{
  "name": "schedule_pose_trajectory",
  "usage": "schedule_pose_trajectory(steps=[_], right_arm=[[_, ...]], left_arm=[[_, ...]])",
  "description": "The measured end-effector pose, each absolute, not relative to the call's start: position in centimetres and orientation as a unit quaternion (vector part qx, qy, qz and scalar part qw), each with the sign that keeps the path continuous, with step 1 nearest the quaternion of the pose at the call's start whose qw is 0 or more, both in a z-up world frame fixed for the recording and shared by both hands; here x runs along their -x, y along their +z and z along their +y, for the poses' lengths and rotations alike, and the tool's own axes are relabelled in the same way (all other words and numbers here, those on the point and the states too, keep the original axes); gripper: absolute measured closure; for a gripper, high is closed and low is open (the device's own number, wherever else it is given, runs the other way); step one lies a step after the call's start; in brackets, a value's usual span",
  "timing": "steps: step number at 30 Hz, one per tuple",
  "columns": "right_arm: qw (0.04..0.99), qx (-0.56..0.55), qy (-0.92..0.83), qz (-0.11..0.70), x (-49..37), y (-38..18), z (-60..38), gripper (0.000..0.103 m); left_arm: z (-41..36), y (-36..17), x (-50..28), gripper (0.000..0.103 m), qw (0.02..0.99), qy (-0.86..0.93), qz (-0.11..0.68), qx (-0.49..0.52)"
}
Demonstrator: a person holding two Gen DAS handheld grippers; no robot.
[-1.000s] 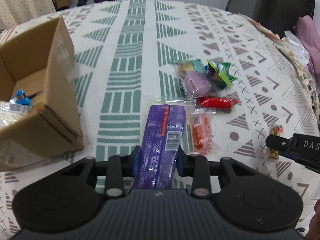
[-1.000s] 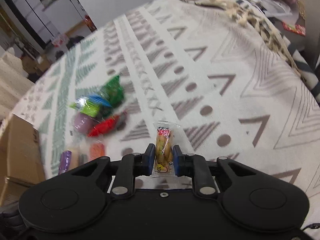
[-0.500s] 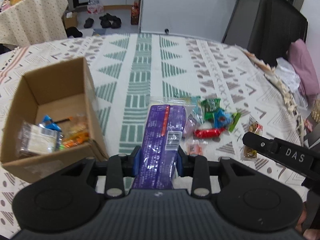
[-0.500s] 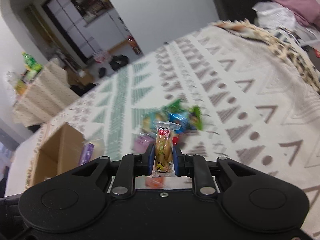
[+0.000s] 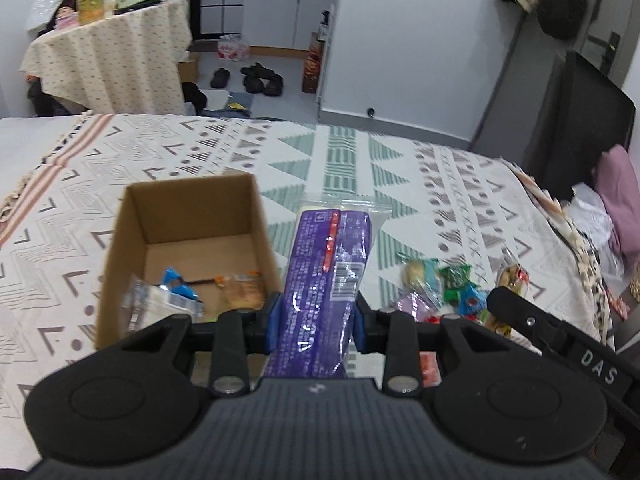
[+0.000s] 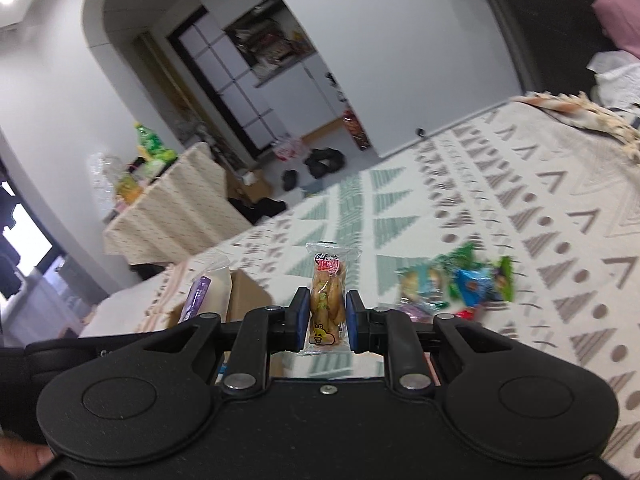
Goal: Organize snacks
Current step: 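Carry both snacks over the cardboard box and open both tools to drop them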
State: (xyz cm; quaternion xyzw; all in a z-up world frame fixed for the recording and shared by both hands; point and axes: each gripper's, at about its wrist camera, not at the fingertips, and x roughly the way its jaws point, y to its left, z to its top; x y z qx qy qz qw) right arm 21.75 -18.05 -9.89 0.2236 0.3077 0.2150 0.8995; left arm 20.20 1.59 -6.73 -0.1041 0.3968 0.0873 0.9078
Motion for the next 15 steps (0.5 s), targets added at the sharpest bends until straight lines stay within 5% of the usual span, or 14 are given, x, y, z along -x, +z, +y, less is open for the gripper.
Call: schedule_pose_trajectory(steps=[15], right_arm=[[0.892, -0.211, 0.253, 0.310, -21.5, -10.1, -12.9, 0.084]], left_arm=[[8.4, -5.6, -18.5, 0.069, 0.903, 0.146, 0.379, 0.139]])
